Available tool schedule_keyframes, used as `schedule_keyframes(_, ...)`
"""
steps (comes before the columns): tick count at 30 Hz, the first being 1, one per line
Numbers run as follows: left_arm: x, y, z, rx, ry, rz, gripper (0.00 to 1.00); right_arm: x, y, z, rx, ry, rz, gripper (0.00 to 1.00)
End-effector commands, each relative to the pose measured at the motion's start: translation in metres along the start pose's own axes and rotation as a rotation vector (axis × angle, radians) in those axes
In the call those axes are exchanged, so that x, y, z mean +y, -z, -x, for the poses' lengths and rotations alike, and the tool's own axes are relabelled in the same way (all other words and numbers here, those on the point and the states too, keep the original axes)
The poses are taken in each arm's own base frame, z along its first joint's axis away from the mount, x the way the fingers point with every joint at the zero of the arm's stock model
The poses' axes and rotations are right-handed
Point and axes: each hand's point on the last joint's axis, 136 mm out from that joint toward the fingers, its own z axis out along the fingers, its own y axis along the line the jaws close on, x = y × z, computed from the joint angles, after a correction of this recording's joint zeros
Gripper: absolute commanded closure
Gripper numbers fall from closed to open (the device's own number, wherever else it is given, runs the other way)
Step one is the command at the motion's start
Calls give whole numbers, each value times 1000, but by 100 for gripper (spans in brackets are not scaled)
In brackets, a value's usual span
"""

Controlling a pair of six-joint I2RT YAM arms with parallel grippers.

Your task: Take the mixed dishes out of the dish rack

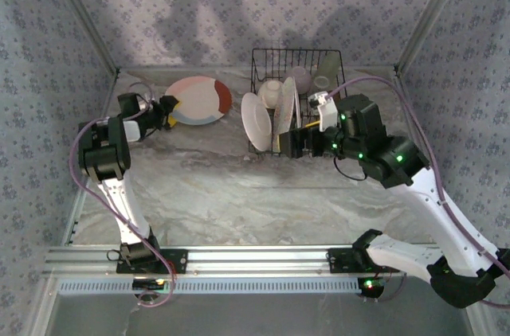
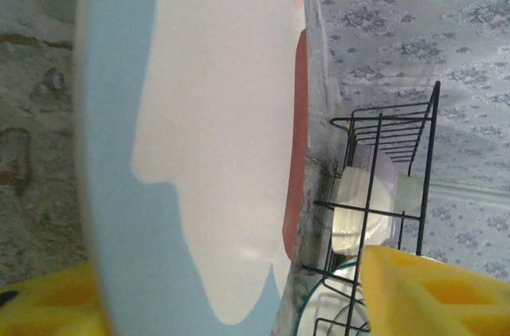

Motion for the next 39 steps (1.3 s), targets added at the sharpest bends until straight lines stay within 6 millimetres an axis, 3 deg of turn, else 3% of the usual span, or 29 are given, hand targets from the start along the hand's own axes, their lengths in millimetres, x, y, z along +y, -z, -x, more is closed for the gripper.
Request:
schedule_keyframes(1, -8, 9, 10, -32, -32, -4, 27, -5, 9, 5, -13, -9, -53, 0)
schedule_keyframes(5, -7, 15, 12, -50, -25, 30, 16, -14, 11, 5, -12, -22, -104, 0)
schedule_keyframes(8, -4, 21, 14, -68, -9, 77, 2, -30, 15, 2, 3, -49, -202, 0)
schedule_keyframes(13, 12, 36, 16, -92, 98, 220, 1, -70, 31, 4, 14, -25, -462, 0)
schedule_keyframes(21, 4, 87, 16, -180, 193, 403, 1, -77, 30, 5, 25, -8, -503, 0)
schedule_keyframes(27, -54, 132, 9, -259, 62, 420, 1, -77, 15, 2, 64, -16, -489, 0)
schedule_keyframes(30, -89, 156, -6, -283, -48, 390, 1, -80, 7, 1, 88, -18, -489, 0)
schedule_keyframes(34, -134, 173, -46, -257, -262, 314, 1, -84, -6, -2, 132, -11, -487, 0)
schedule_keyframes(39, -172, 173, -113, -119, -431, 68, 1, -90, -26, -9, 175, 13, -465, 3)
